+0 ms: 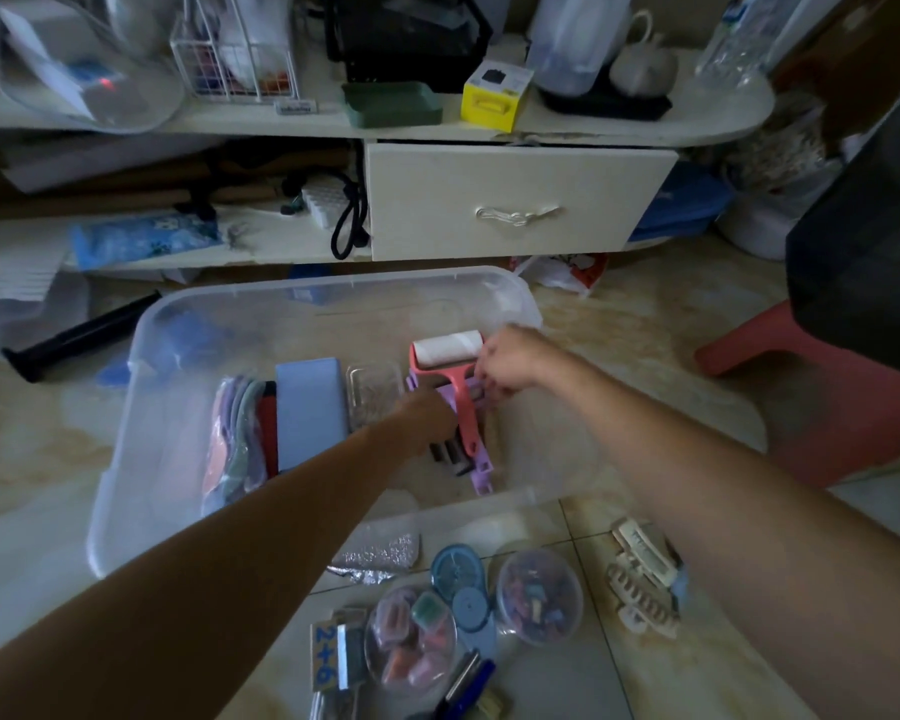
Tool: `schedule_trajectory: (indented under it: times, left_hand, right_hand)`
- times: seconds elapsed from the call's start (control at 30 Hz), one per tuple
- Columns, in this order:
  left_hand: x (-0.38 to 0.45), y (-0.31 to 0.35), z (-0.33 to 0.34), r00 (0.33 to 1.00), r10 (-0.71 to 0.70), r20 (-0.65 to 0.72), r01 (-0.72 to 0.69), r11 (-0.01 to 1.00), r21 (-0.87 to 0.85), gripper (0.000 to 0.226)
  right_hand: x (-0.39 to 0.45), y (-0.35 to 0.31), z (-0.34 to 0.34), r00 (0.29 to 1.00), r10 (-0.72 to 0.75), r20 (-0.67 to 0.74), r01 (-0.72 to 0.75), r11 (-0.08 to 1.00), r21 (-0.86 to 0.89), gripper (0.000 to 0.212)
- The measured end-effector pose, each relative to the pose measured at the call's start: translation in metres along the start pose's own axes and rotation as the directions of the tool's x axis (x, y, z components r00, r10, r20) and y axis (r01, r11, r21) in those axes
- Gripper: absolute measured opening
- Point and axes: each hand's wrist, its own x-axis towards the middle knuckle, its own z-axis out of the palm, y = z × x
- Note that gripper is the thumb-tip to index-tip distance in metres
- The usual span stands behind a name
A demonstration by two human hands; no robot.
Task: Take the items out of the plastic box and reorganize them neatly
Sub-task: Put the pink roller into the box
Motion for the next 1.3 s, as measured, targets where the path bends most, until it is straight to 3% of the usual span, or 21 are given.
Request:
schedule_trajectory:
  times: [0.1,0.2,0.27,0.3,0.37,0.43,0.5,0.57,0.6,0.7,0.77,0.83,0.93,1.0,1.1,1.3]
  left_hand:
    - [-0.018,0.031,0.000,0.953,0.115,-0.279,-0.096,0.992,0.080,0.030]
    - [-0.038,0.071,0.007,0.802,0.250,-0.543,-0.209,0.968,0.138,0.024]
    - [-0.051,0.093,0.021,0.668,0.424,-0.611,-0.354,0.904,0.240,0.025]
    - [-0.058,0.102,0.031,0.612,0.504,-0.609,-0.438,0.858,0.269,0.023]
    - [-0.069,0.114,0.056,0.536,0.650,-0.539,-0.589,0.745,0.313,0.016]
    - [-0.078,0.119,0.087,0.502,0.750,-0.431,-0.680,0.650,0.339,0.011]
    - [-0.079,0.120,0.120,0.490,0.804,-0.337,-0.714,0.592,0.373,0.012]
    - [-0.073,0.115,0.149,0.543,0.801,-0.252,-0.713,0.598,0.366,0.014]
    - [-0.066,0.111,0.163,0.607,0.770,-0.198,-0.680,0.632,0.372,0.016]
    - [-0.045,0.095,0.196,0.825,0.565,0.006,-0.500,0.725,0.474,0.027]
    - [-0.033,0.082,0.215,0.902,0.410,0.132,-0.417,0.756,0.505,0.037]
    - [-0.026,0.070,0.227,0.919,0.343,0.194,-0.394,0.774,0.496,0.047]
    - [-0.019,0.065,0.244,0.898,0.357,0.256,-0.434,0.816,0.383,0.070]
    - [-0.017,0.064,0.255,0.872,0.369,0.322,-0.478,0.784,0.396,0.076]
    - [-0.017,0.060,0.266,0.878,0.377,0.294,-0.476,0.750,0.460,0.071]
    - [-0.010,0.052,0.264,0.921,0.342,0.189,-0.390,0.828,0.403,0.071]
  right_hand:
    - [-0.023,0.001,-0.042,0.979,-0.046,-0.200,0.104,0.951,0.290,0.024]
    - [-0.038,0.027,-0.070,0.850,0.068,-0.523,0.243,0.830,0.502,0.030]
    - [-0.045,0.057,-0.079,0.775,0.202,-0.598,0.193,0.826,0.529,0.027]
    - [-0.045,0.076,-0.080,0.756,0.263,-0.600,0.139,0.830,0.539,0.025]
    - [-0.048,0.115,-0.070,0.813,0.304,-0.497,-0.064,0.895,0.442,0.024]
    - [-0.064,0.140,-0.055,0.895,0.287,-0.340,-0.239,0.955,0.178,0.025]
    - [-0.082,0.158,-0.040,0.919,0.369,-0.137,-0.359,0.929,0.092,0.016]
    - [-0.091,0.181,-0.020,0.948,0.315,-0.057,-0.316,0.948,-0.029,0.022]
    - [-0.092,0.194,-0.009,0.948,0.319,0.008,-0.317,0.945,-0.085,0.024]
    - [-0.097,0.213,0.023,0.910,0.379,0.170,-0.334,0.911,-0.243,0.028]
    - [-0.094,0.226,0.037,0.911,0.370,0.185,-0.325,0.917,-0.231,0.032]
    - [-0.093,0.236,0.044,0.957,0.288,-0.011,-0.285,0.939,-0.192,0.028]
    - [-0.091,0.259,0.048,0.944,0.227,-0.238,-0.279,0.936,-0.214,0.032]
    - [-0.090,0.272,0.055,0.951,0.240,-0.197,-0.284,0.928,-0.241,0.038]
    - [-0.085,0.284,0.064,0.953,0.250,-0.170,-0.280,0.942,-0.186,0.042]
    - [-0.080,0.283,0.054,0.935,0.287,-0.208,-0.317,0.940,-0.126,0.047]
